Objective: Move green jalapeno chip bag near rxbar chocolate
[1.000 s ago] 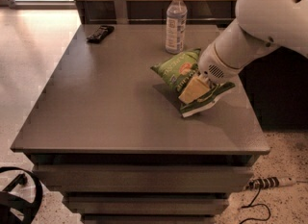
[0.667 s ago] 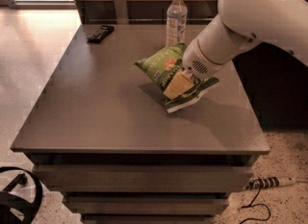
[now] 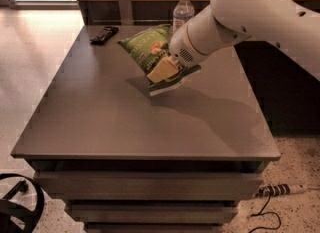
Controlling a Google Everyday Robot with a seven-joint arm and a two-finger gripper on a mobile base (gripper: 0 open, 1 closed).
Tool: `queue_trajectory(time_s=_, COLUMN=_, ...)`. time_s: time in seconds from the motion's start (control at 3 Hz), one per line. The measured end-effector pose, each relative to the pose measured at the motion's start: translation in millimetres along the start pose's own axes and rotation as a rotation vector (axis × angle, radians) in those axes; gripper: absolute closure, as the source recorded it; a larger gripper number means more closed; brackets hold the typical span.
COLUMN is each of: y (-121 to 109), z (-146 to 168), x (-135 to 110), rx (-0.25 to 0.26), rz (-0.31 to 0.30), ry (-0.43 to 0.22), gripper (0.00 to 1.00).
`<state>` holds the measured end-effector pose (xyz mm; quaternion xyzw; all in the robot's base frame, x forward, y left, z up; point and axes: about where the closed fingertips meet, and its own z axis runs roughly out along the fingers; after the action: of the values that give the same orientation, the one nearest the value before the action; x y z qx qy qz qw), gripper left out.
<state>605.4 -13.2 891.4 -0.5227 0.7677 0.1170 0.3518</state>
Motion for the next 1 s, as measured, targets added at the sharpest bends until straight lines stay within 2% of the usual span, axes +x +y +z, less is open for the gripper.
queue_trajectory(time_s=0.33, y=-23.9, z=17.3, x=-41.2, rx=0.020, rz=-0.044, ry=-0.120, gripper=1.00)
queue_trajectory(time_s=0.67, y=-23.9, z=17.3, x=-41.2, rx=0.020, rz=-0.044, ry=-0.120, gripper=1.00)
queue_trajectory(time_s=1.0, y=-34.0, z=34.9, x=-46.7, rx=0.007, rz=-0.059, ry=-0.104, gripper=1.00)
